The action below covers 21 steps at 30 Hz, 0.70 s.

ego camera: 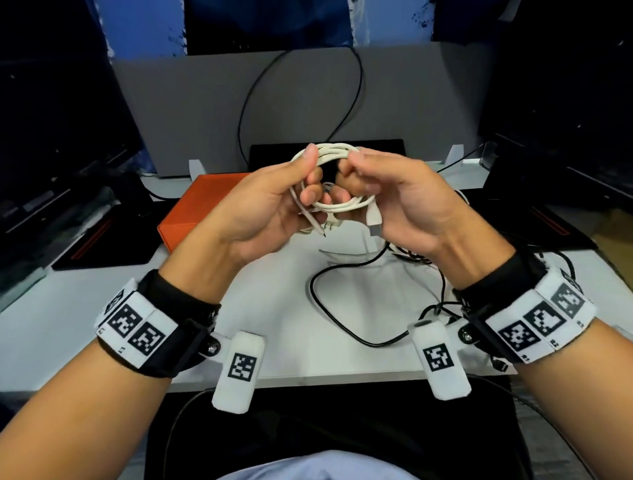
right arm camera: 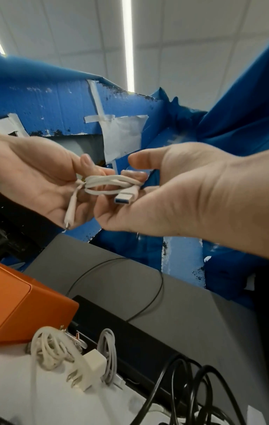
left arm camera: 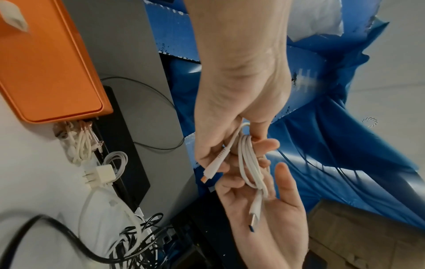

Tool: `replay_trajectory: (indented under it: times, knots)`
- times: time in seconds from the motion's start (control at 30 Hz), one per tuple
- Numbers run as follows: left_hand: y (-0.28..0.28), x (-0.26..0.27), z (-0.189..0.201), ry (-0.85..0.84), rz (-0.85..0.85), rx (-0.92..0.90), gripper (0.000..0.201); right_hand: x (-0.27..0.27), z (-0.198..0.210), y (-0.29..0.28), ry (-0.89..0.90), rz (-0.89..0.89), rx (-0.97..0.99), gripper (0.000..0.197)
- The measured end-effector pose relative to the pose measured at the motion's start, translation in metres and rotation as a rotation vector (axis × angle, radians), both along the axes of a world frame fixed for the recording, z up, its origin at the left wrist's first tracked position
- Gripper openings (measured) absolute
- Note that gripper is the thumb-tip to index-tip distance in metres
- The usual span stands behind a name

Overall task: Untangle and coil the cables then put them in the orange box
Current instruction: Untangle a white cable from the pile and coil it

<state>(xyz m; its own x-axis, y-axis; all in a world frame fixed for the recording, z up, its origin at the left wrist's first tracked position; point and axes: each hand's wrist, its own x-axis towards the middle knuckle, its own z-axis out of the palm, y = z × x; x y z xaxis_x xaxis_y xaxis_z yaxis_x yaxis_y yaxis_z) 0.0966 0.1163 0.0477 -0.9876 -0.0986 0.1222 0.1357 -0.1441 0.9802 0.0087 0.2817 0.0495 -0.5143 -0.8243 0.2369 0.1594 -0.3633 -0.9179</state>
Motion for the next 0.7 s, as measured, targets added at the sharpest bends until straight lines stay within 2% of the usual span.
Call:
replay_trajectory:
  times: [0.1, 0.17, 0.23, 0.33, 0.43, 0.57, 0.63, 0.7]
  knots:
    - [0.001, -0.001, 0.002, -0.004, -0.016, -0.024, 0.044, -0.002, -0.003, -0.005, 0.038, -0.121, 0.029, 0.033]
    - [0.000, -0.001, 0.004, -0.026, -0.007, -0.043, 0.053, -0.004, -0.008, -0.010, 0.244, -0.277, 0.126, 0.037]
    - [-0.001, -0.003, 0.001, -0.047, 0.019, -0.051, 0.052, -0.002, -0.010, -0.014, 0.388, -0.377, 0.180, 0.037]
    - [0.001, -0.006, -0.005, -0.055, -0.040, 0.006, 0.043, 0.001, -0.007, -0.015, 0.256, -0.395, 0.104, 0.040]
    - [0.002, -0.005, -0.006, -0.036, -0.061, 0.050, 0.041, 0.003, -0.003, -0.016, 0.048, -0.308, 0.007, 0.039]
    - [-0.005, -0.006, -0.001, 0.034, 0.013, 0.013, 0.041, 0.007, -0.001, -0.014, -0.165, -0.126, -0.070, 0.037]
    - [-0.009, -0.005, 0.003, 0.049, 0.023, 0.017, 0.044, 0.010, 0.002, -0.012, -0.176, -0.044, -0.091, 0.037]
    - [-0.009, -0.003, 0.007, 0.061, 0.005, 0.013, 0.044, 0.010, 0.002, -0.010, -0.075, -0.021, -0.067, 0.037]
